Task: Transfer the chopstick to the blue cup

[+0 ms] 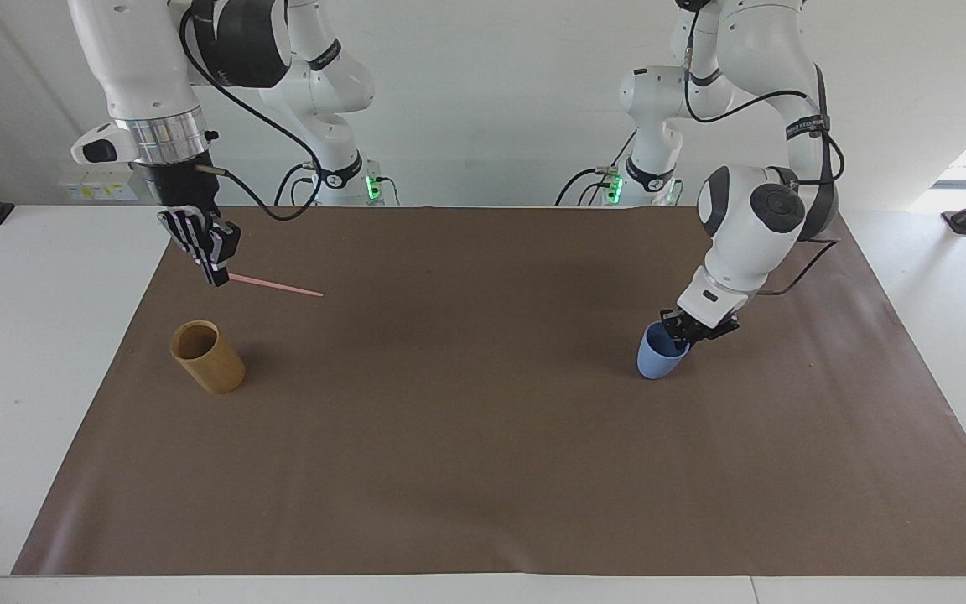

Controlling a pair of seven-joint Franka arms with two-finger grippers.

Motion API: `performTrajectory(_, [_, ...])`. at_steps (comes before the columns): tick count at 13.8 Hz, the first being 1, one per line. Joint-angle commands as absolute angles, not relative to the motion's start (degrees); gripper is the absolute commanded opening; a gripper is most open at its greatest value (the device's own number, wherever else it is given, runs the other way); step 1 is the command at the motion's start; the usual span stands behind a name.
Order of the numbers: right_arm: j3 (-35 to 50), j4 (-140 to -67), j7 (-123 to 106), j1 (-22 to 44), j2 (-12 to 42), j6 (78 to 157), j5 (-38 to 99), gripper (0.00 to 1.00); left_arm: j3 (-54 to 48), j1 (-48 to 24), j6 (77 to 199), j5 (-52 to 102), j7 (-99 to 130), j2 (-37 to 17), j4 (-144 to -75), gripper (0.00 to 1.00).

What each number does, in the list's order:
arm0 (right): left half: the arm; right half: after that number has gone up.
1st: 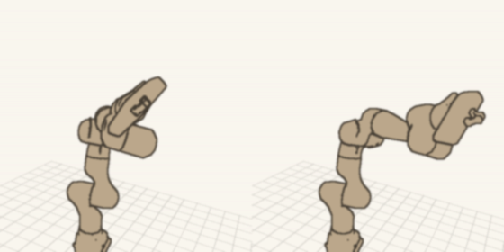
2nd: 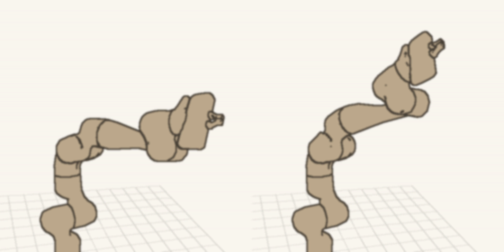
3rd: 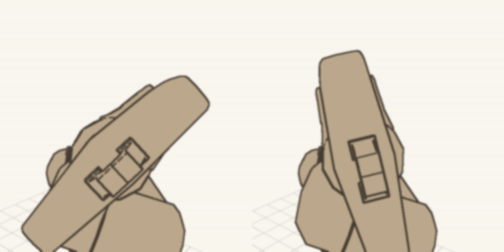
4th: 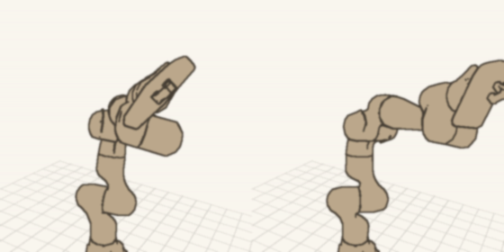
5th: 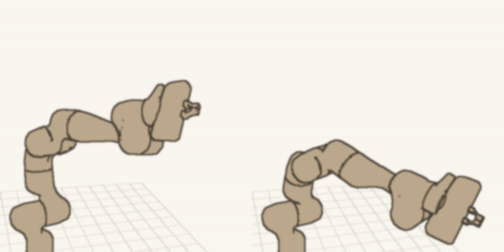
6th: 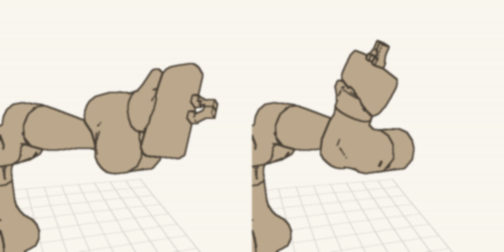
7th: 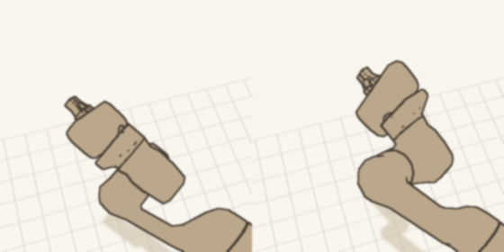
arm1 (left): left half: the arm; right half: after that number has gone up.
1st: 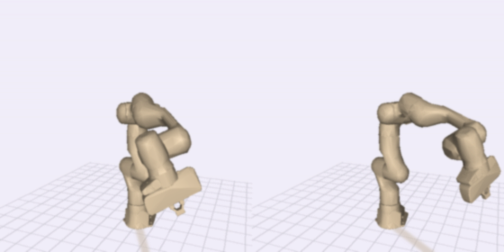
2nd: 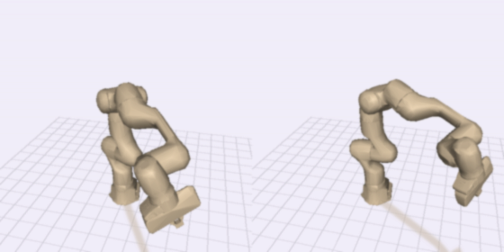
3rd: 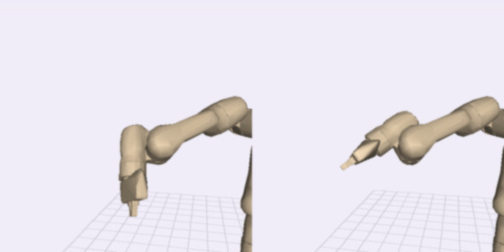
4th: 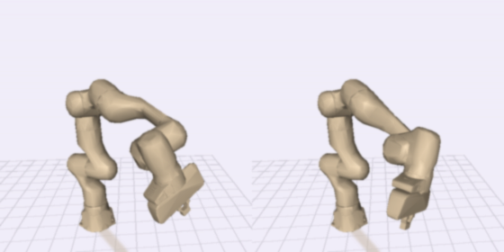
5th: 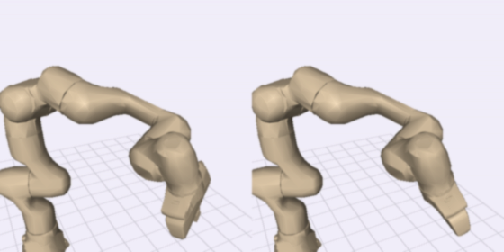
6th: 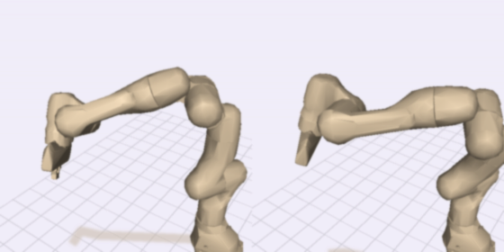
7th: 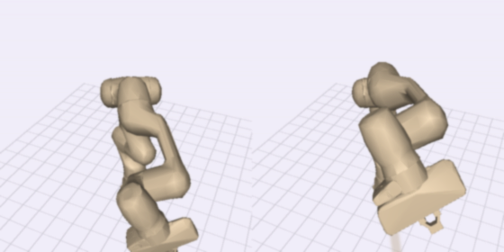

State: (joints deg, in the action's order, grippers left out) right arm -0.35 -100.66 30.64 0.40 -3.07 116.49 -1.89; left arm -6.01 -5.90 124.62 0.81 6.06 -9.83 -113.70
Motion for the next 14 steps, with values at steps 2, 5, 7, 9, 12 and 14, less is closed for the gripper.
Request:
performTrajectory(2, [0.7,-100.5,35.3,2.4,-3.8,116.1,-9.2,0.00,-5.0,-9.7,121.4,1.1,6.9,-10.9,-107.8,0.00])
performTrajectory(5, [1.0,-100.9,37.6,2.5,-3.9,118.2,-8.9,0.00,-4.9,-15.8,116.5,0.4,11.8,-12.7,-101.1,0.00])
performTrajectory(7, [1.2,-101.2,39.5,2.5,-4.0,119.3,-8.3,0.00,-4.9,-20.3,116.6,0.5,17.0,-13.4,-99.6,0.00])
performTrajectory(9, [1.3,-101.2,44.6,4.1,-4.1,119.3,-8.6,0.00,-5.0,-24.3,116.6,0.7,18.7,-13.1,-99.6,0.00])
performTrajectory(12, [1.3,-101.9,50.2,4.7,-4.7,119.6,-10.1,0.00,-5.1,-30.3,120.3,0.9,24.7,-15.9,-99.0,0.00])
performTrajectory(14, [1.3,-102.1,52.5,4.7,-4.7,119.3,-12.4,0.00,-5.1,-32.9,122.2,1.1,25.3,-19.8,-93.9,0.00])
